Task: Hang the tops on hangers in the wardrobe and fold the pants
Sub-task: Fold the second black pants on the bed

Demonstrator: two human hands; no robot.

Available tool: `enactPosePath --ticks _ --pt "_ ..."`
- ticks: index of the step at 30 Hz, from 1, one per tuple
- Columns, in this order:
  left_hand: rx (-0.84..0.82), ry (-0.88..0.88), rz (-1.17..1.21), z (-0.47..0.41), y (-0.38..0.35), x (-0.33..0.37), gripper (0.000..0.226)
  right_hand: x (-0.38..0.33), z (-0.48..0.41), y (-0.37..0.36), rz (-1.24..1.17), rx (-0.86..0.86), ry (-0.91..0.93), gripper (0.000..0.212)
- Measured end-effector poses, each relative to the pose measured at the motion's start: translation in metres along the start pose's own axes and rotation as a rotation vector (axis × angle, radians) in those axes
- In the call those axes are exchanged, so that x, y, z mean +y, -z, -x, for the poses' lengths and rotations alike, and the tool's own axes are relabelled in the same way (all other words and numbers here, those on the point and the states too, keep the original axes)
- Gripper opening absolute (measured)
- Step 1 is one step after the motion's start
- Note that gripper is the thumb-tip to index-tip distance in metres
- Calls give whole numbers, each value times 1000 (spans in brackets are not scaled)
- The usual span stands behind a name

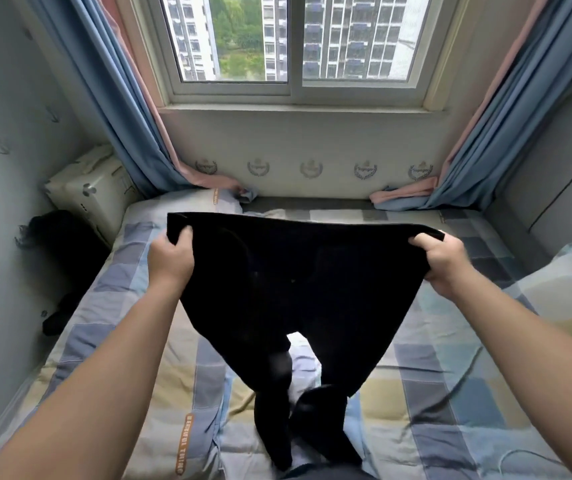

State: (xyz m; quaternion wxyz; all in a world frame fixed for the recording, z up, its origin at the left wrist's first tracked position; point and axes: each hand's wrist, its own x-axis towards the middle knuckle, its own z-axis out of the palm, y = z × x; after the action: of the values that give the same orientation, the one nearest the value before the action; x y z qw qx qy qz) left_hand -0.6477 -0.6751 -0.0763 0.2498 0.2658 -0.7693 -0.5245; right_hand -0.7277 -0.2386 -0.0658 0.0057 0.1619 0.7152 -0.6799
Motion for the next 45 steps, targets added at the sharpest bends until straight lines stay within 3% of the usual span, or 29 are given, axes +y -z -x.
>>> enactPosePath --ticks 5,9,13,17,22,25,29,32,37,41,45 --pt "78 -56 5 -58 -3 104 29 -119 -16 -20 -4 51 140 4" --pt "100 -89 32 -90 11 192 30 -220 -12 -25 167 132 355 14" --pt "57 26 210 -112 33 279 28 -307 -3 -27 288 189 493 17" --pt "-157 200 405 -123 55 353 31 -381 12 -28 236 180 496 15" --pt "-234 155 505 -110 68 423 23 -453 44 -37 106 92 416 11" --pt "-289 67 547 -98 69 456 27 -484 66 -43 50 -92 384 10" --pt "-383 -99 668 -79 61 492 28 -513 93 -52 10 -414 377 27" --pt "-447 -129 760 -60 54 510 24 -526 111 -62 46 -563 401 18" --pt "-570 -236 750 -32 39 525 13 -538 126 -76 200 -571 482 7" --pt "-704 -315 693 -15 28 522 23 -541 131 -84 261 -569 502 17" --pt "-800 -404 586 -4 24 515 30 -537 132 -87 230 -582 503 10"
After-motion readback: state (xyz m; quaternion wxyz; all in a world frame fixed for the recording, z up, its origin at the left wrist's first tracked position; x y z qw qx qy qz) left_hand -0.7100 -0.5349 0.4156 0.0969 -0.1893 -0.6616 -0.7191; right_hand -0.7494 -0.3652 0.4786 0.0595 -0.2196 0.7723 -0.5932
